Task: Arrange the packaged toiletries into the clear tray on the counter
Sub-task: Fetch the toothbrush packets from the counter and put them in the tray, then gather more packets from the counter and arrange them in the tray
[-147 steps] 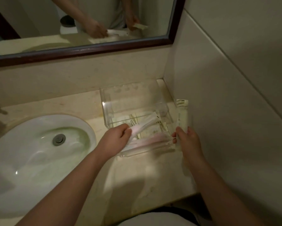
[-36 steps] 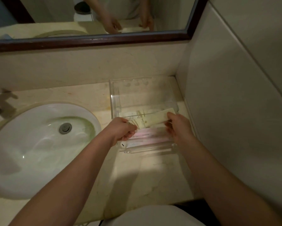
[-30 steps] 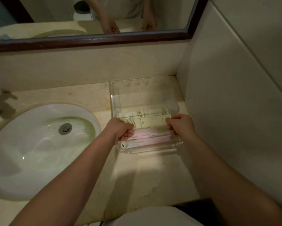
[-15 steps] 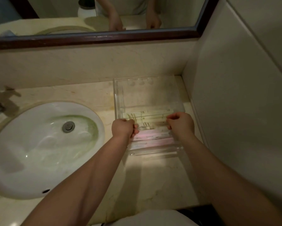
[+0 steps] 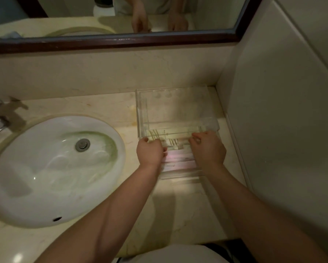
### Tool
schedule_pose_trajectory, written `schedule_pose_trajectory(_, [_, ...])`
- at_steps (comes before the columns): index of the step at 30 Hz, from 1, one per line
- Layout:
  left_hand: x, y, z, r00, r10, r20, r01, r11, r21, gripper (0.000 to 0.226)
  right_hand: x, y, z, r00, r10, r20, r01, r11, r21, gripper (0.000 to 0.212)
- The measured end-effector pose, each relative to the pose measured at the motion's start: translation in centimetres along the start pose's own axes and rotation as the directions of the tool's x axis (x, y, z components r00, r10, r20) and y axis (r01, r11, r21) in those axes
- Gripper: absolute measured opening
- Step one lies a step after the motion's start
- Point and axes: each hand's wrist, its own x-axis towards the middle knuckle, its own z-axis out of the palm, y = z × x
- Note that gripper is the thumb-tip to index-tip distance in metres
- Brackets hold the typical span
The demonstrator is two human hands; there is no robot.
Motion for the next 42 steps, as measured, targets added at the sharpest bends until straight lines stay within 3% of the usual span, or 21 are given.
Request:
schedule_pose_trajectory(2, [-0.4, -1.0, -0.5, 0.988, 0.153, 0.005, -0.152, 0.978, 0.143, 0.055, -0.6, -0.2, 0.5, 0.994, -0.11, 0.004, 0.11, 0.99, -0.089, 0.033])
schedule_pose_trajectory(5, [-0.5, -2.4, -0.8, 0.955, 0.285, 0.085, -0.297, 0.902, 0.313, 0.058, -1.9, -0.9, 0.9, 0.984, -0.173, 0.05, 0.18, 0.956, -0.233, 0.037])
schedule_pose_trajectory(9, [-0.2, -1.9, -1.4, 0.924, 0.291, 0.247, -0.37, 0.843, 0.39, 0.048, -3.0, -2.3, 0.9, 0.973, -0.12, 0.195, 0.176, 0.935, -0.307, 0.043])
schedule_pose_trajectory(13, [-1.4, -1.0, -4.2, 0.896, 0.3, 0.328, -0.402, 0.862, 0.309, 0.05, -4.1, -3.9, 1.1, 0.94, -0.288, 0.181, 0.336, 0.872, -0.357, 0.047])
schedule_pose_trajectory(15, [-2.0, -1.1, -6.6, 0.892, 0.313, 0.327, -0.412, 0.859, 0.302, 0.047, -5.4, -6.0, 1.7, 0.931, -0.329, 0.158, 0.36, 0.898, -0.253, 0.039])
schedule_pose_trajectory(18, [-1.4, -1.4, -12.0, 0.931, 0.3, 0.21, -0.354, 0.882, 0.311, 0.028, -8.2, -11.2, 3.2, 0.896, -0.428, 0.118, 0.43, 0.903, 0.005, 0.031])
schedule_pose_trajectory(22, [-1.1, -3.5, -22.0, 0.962, 0.263, -0.079, -0.235, 0.937, 0.259, 0.021, -11.1, -17.7, 6.5, 0.781, -0.566, 0.266, 0.531, 0.825, 0.197, 0.035])
schedule_pose_trajectory(26, [-0.2, -4.4, -32.7, 0.928, 0.228, -0.296, -0.17, 0.963, 0.209, 0.014, -14.4, -23.4, 9.8, 0.666, -0.64, 0.382, 0.571, 0.768, 0.291, 0.035])
schedule_pose_trajectory(31, [3.3, -2.7, -43.5, 0.867, 0.244, -0.434, -0.176, 0.966, 0.19, 0.022, -17.9, -31.3, 13.6, 0.589, -0.648, 0.483, 0.599, 0.751, 0.277, 0.036])
schedule_pose_trajectory(35, [7.8, -1.8, -54.3, 0.796, 0.291, -0.53, -0.153, 0.945, 0.289, 0.019, -21.9, -39.4, 18.8, 0.56, -0.659, 0.503, 0.605, 0.74, 0.295, 0.031])
schedule_pose_trajectory(42, [13.5, -0.7, -67.0, 0.804, 0.257, -0.537, -0.063, 0.933, 0.353, 0.03, -28.2, -52.0, 25.9, 0.548, -0.582, 0.601, 0.558, 0.789, 0.255, 0.034])
